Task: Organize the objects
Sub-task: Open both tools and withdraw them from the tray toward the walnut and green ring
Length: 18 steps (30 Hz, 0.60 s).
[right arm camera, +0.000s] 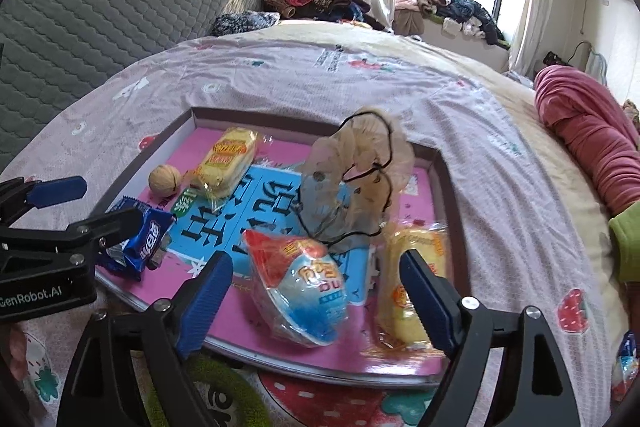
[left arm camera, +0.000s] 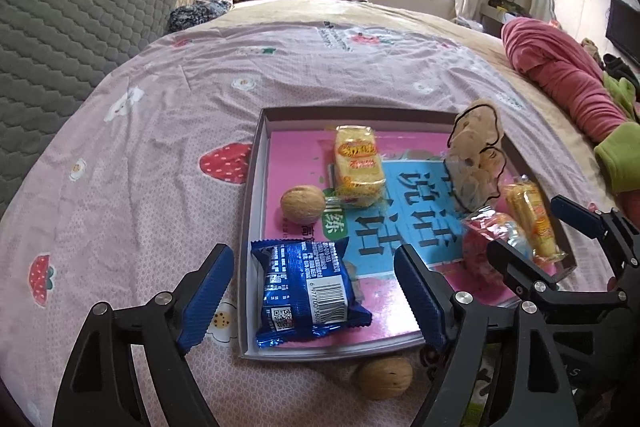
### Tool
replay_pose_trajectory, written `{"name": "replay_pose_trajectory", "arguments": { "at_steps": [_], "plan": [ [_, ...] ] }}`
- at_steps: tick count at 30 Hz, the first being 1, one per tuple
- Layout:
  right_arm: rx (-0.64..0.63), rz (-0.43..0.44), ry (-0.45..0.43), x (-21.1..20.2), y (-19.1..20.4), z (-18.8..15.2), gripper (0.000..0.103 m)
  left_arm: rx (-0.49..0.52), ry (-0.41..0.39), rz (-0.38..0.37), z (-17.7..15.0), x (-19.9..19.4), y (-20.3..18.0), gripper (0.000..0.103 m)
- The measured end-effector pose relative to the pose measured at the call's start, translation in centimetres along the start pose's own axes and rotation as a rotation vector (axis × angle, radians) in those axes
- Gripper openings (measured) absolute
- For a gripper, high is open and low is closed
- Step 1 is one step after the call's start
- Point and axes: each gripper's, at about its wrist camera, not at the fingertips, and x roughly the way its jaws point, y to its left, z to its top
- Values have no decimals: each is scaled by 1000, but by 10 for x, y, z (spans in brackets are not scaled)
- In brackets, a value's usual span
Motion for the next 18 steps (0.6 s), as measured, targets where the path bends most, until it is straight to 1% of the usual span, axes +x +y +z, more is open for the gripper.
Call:
{"name": "replay_pose_trajectory", "arguments": {
  "at_steps": [3, 11, 14, 18],
  "plan": [
    [8, 0, -23, -10, -2, 2, 89, 1, -17, 0, 2, -10, -1, 86],
    [19, -23, -91, -41, 3, 8, 90, 5, -66, 6, 7, -38, -2, 87],
    [16, -32, -109, -56, 7, 11, 93, 6, -81, 7, 7, -50, -1, 87],
    [19, -47, -155, -80, 10, 15, 96, 7, -101, 7, 5, -66, -1, 87]
  ]
}}
